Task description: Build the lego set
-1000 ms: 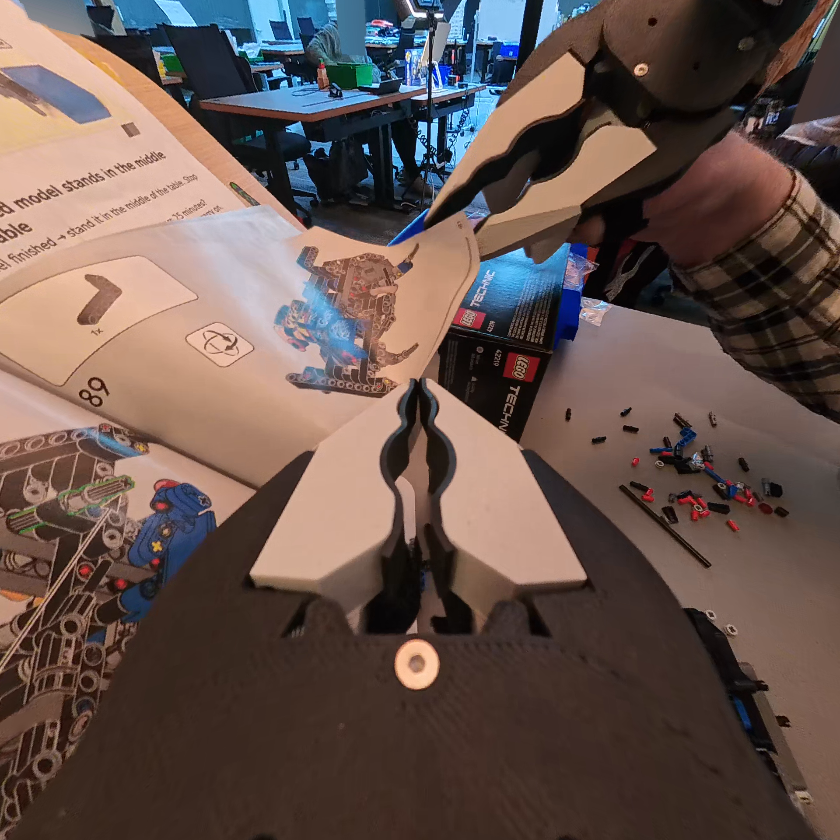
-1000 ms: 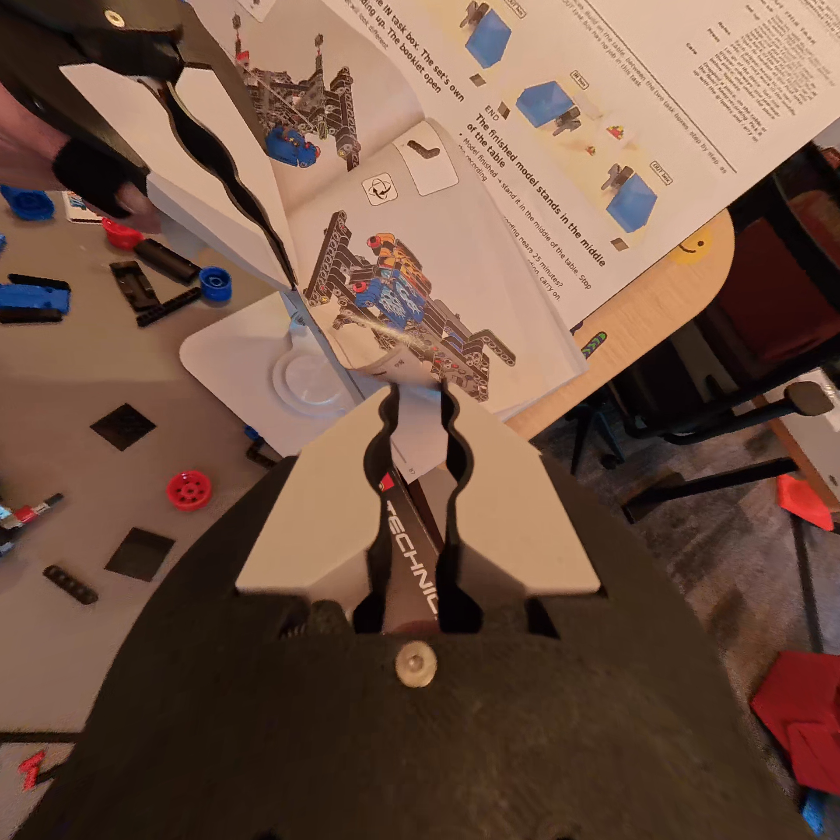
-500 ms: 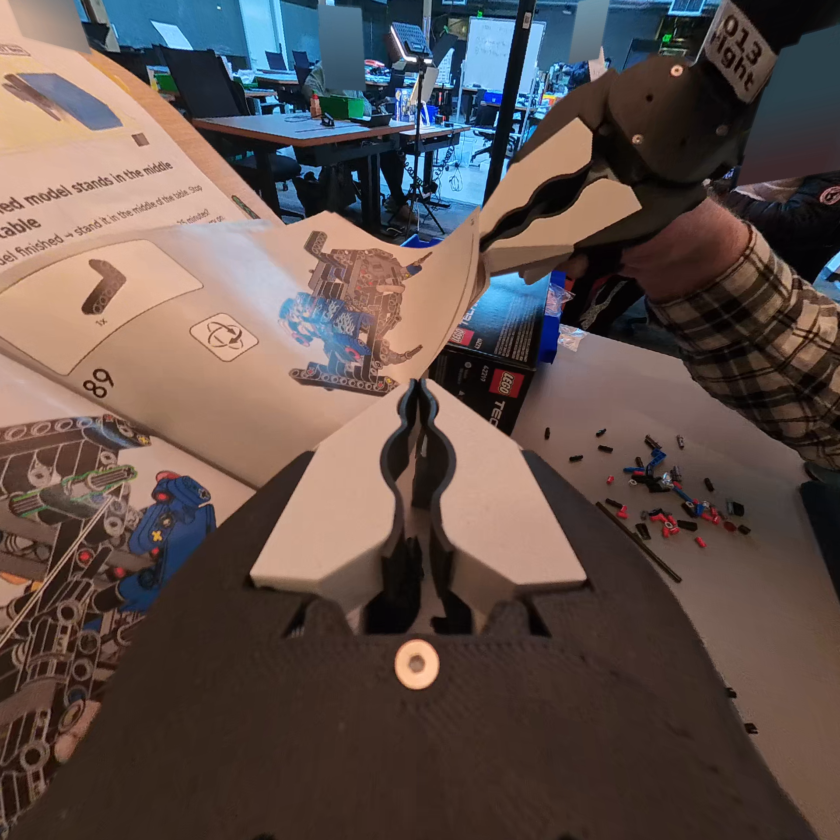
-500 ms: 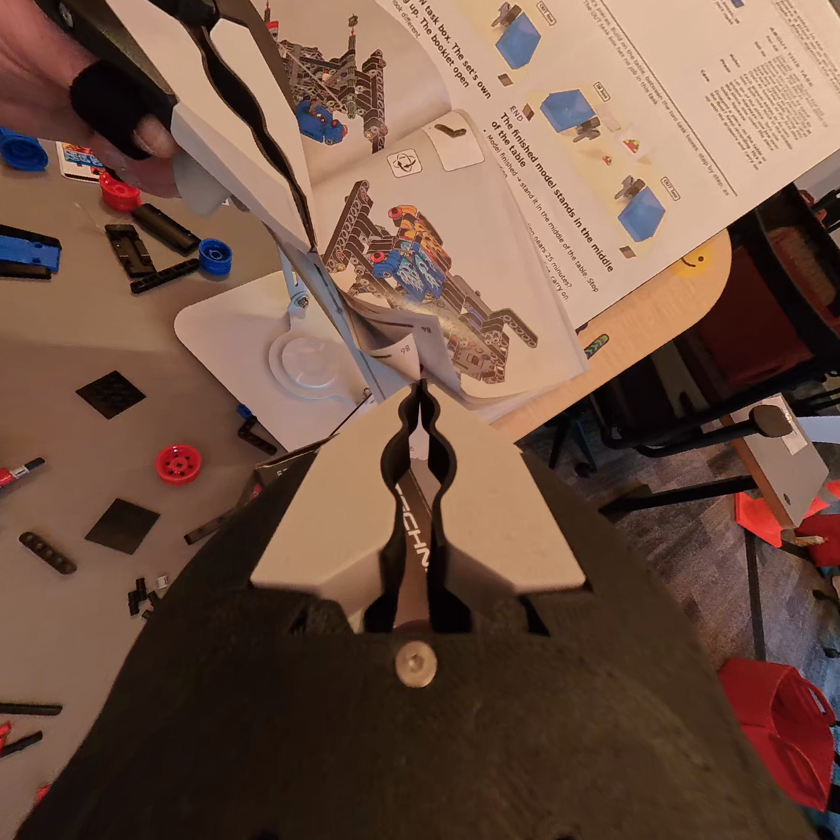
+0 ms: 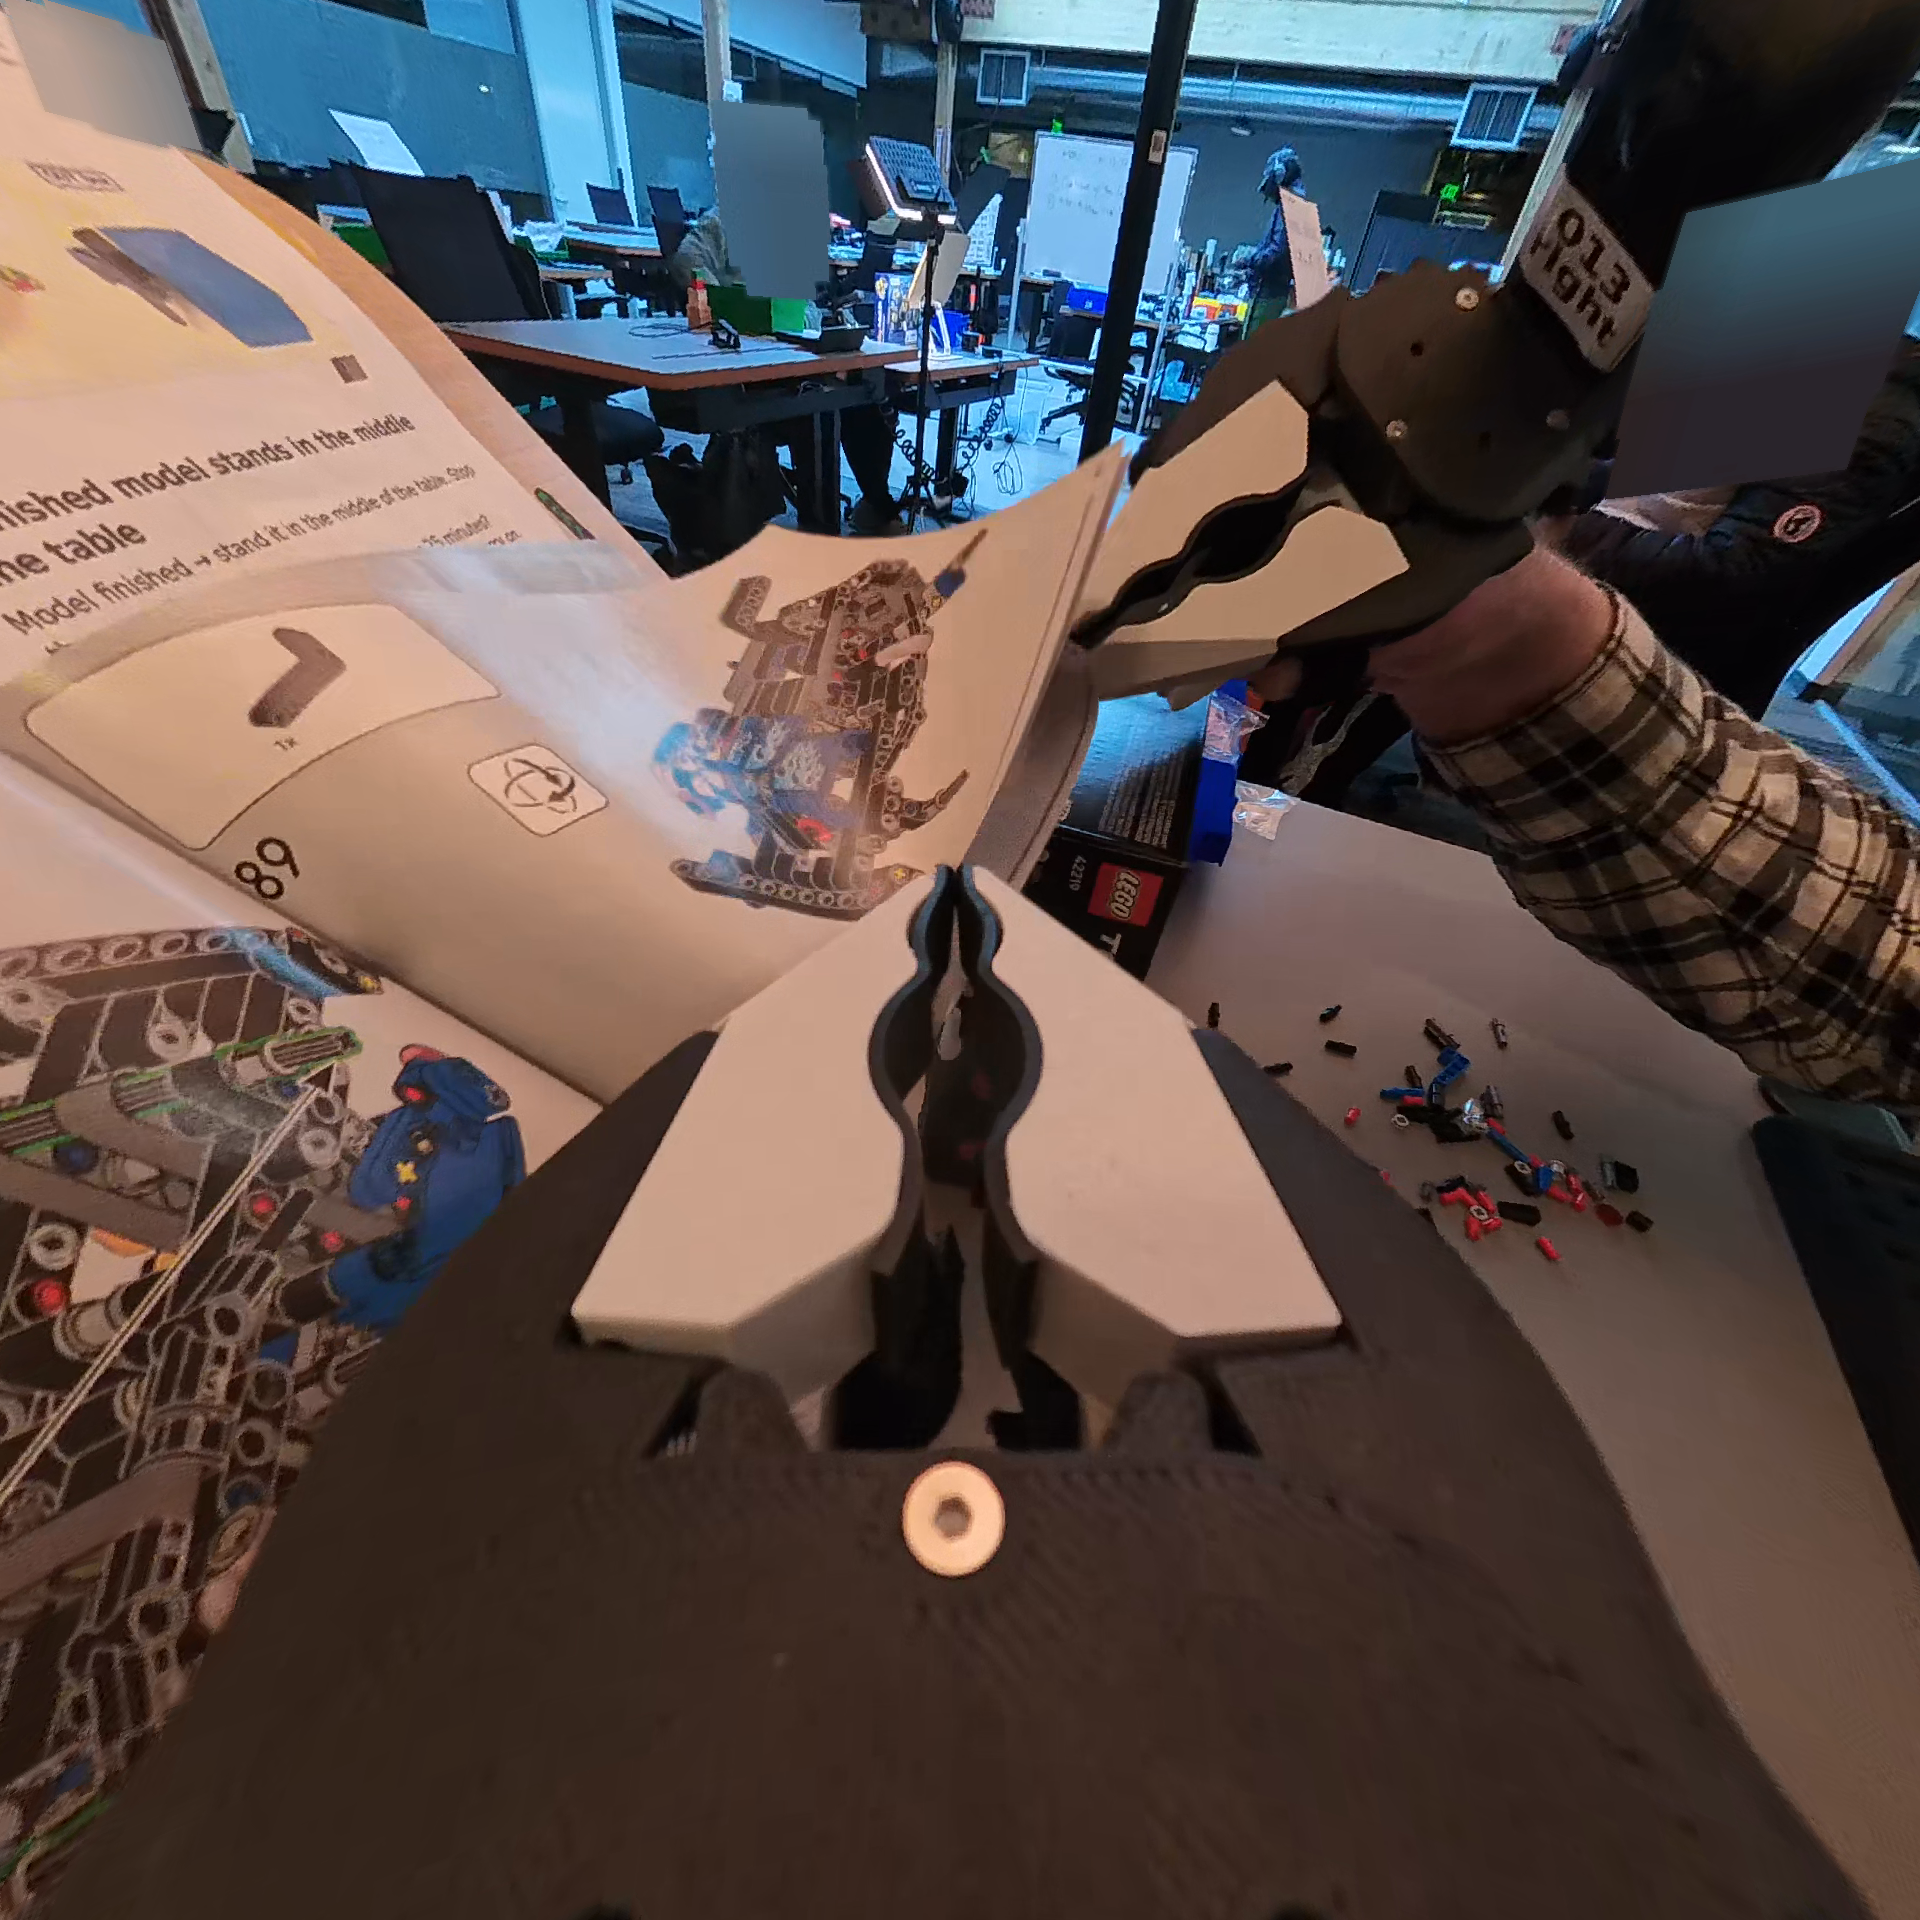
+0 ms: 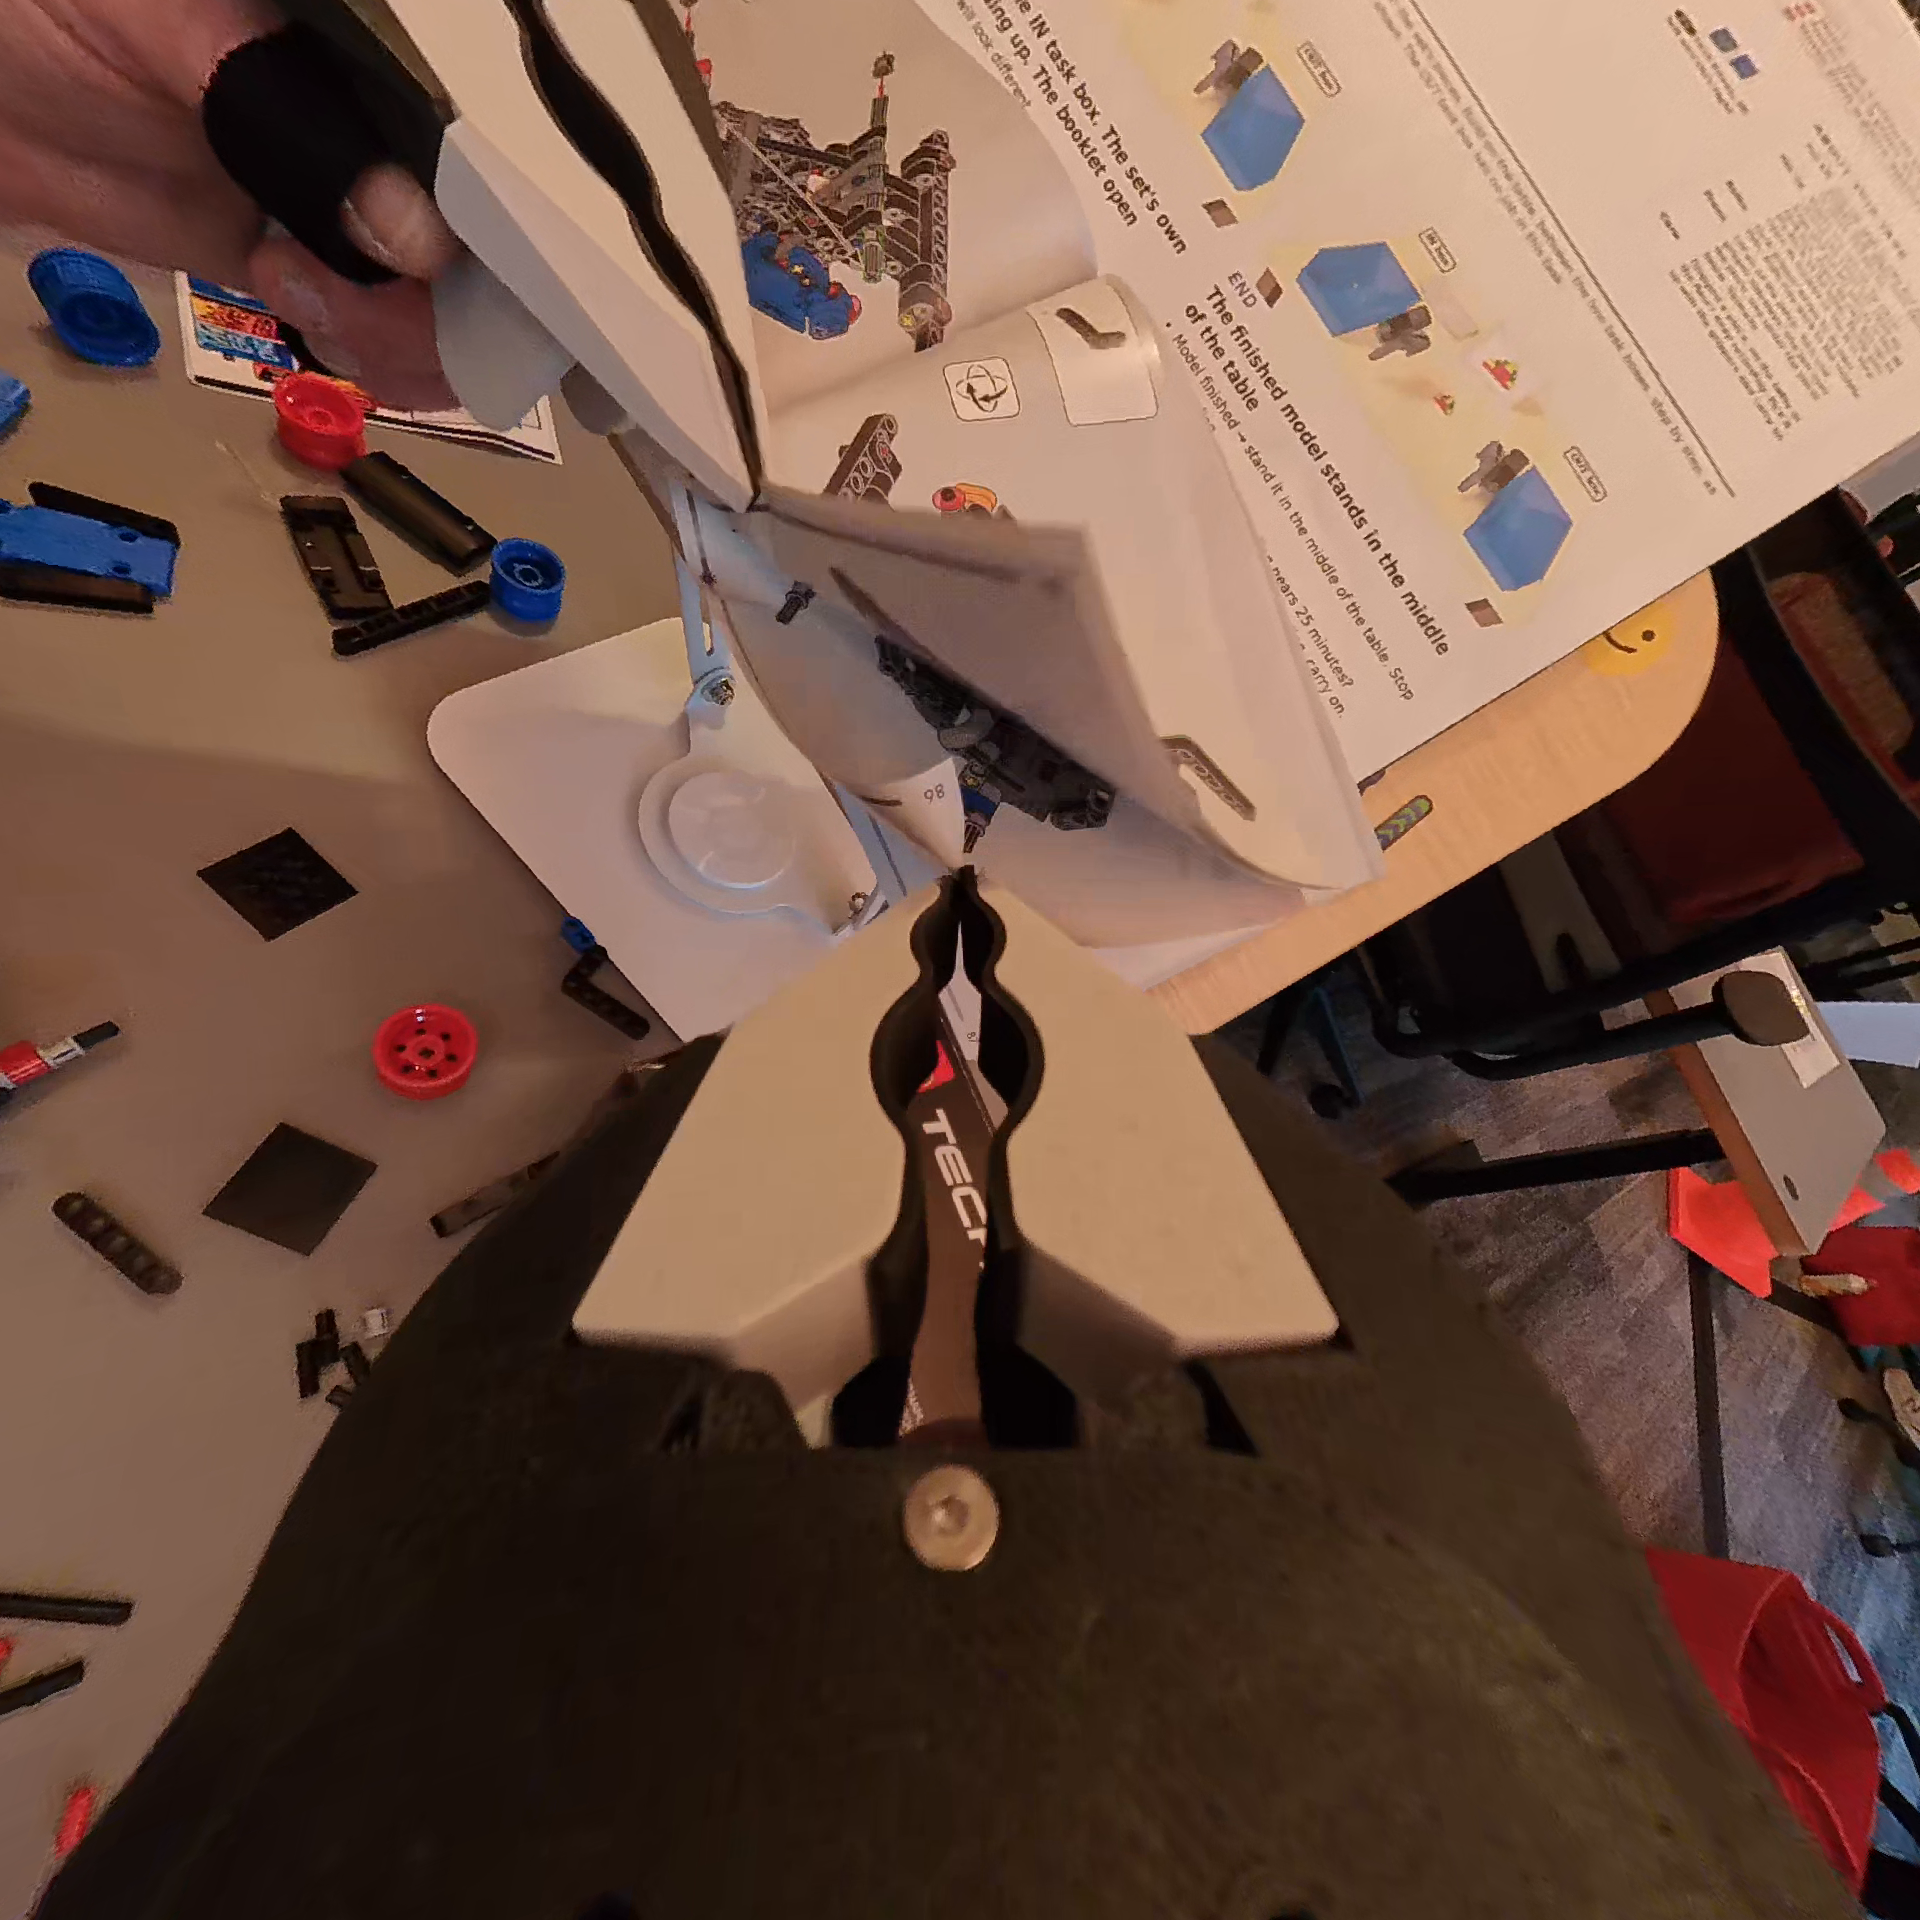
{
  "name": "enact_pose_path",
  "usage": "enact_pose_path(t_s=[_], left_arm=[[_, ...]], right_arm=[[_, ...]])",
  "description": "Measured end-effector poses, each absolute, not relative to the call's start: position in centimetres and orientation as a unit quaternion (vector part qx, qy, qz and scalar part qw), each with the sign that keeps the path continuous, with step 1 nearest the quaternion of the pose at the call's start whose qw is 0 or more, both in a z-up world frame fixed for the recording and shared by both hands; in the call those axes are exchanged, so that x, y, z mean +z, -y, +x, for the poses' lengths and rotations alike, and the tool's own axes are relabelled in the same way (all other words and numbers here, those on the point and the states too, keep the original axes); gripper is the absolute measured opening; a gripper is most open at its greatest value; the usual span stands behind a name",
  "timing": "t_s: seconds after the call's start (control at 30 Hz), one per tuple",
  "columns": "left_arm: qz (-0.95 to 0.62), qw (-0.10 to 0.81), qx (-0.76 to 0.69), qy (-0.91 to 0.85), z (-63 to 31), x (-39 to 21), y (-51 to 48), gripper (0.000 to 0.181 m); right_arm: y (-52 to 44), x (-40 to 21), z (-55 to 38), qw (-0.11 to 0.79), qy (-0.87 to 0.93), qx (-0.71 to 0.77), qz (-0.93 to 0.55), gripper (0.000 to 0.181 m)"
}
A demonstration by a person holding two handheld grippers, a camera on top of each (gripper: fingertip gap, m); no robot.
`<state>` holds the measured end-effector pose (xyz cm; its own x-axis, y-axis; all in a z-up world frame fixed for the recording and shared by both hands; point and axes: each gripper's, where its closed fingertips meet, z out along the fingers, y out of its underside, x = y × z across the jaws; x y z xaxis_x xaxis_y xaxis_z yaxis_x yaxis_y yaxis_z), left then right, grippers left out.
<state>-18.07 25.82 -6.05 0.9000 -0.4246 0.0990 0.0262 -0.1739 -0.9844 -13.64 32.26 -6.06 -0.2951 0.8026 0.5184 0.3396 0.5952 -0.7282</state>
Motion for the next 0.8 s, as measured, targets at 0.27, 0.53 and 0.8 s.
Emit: enact_pose_path(t_s=[0.27,0.53,0.8], left_arm=[[-0.742,0.635,-0.166,-0.137,-18.0,-5.7,-25.3,0.0],[-0.725,0.649,-0.19,-0.131,-18.1,-5.3,-24.4,0.0],[-0.719,0.651,-0.207,-0.129,-18.2,-5.5,-24.0,0.0]], right_arm=[[-31.9,-6.4,-13.7,0.445,0.773,0.244,-0.381,0.003],[-29.3,-3.1,-13.7,0.435,0.729,0.346,-0.399,0.041],[-28.0,-2.4,-14.9,0.426,0.702,0.387,-0.419,0.057]])
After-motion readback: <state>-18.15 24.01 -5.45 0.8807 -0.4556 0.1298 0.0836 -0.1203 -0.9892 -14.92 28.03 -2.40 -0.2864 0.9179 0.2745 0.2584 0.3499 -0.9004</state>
